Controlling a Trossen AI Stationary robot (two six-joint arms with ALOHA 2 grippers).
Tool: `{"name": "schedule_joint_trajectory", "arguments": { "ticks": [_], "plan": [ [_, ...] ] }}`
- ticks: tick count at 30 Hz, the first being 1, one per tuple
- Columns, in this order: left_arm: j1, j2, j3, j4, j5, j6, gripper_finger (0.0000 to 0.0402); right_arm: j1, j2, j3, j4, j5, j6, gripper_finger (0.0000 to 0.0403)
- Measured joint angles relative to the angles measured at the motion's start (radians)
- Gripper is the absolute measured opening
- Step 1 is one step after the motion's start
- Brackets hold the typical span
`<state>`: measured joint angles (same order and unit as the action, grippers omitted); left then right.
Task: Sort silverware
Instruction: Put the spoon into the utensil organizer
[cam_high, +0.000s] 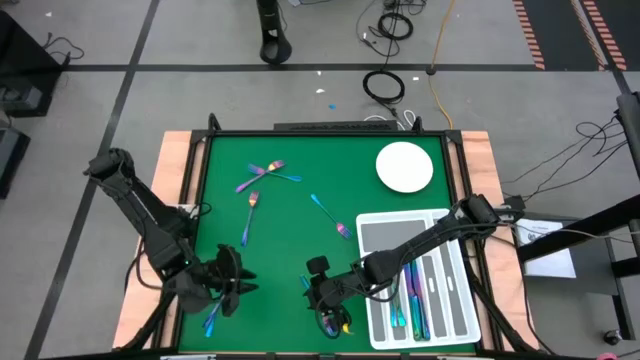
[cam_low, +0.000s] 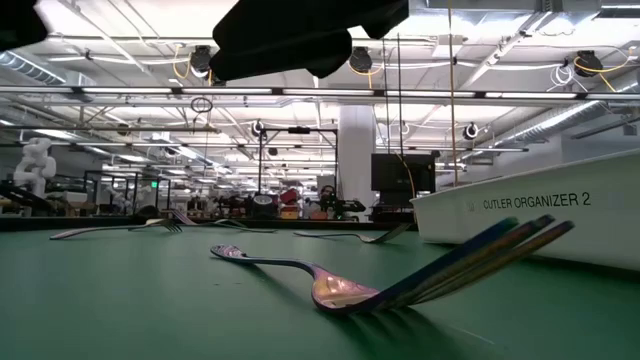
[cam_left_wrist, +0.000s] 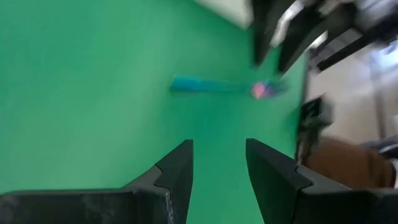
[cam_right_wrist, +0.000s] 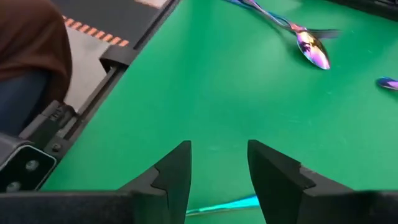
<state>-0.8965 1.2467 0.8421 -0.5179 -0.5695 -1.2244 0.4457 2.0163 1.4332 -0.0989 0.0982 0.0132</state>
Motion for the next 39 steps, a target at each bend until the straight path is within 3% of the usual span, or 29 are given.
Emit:
{"name": "schedule_joint_trajectory", "arguments": {
  "ticks": [5,17,23,27,39],
  "plan": [
    [-0.002,0.125,0.13,-0.267,0.165,-0.223,0.0148,-0.005,0.0,-0.021,-0.011,0.0,-0.001,0.0148],
    [-0.031,0.328,0.171,-0.334,0.499,-0.325,0.0148,0.006,-0.106,-0.021,-0.112,0.005,-0.003,0.0148],
    [-0.073,0.33,0.17,-0.364,0.509,-0.402,0.0148,0.028,-0.116,-0.021,-0.113,0.006,0.004,0.0148],
    [-0.085,0.34,0.166,-0.414,0.463,-0.466,0.0148,0.039,-0.116,-0.021,-0.112,0.004,0.005,0.0148],
    [-0.085,0.429,0.165,-0.416,0.442,-0.464,0.0148,0.043,-0.116,-0.021,-0.115,0.004,0.004,0.0148]
  ]
}}
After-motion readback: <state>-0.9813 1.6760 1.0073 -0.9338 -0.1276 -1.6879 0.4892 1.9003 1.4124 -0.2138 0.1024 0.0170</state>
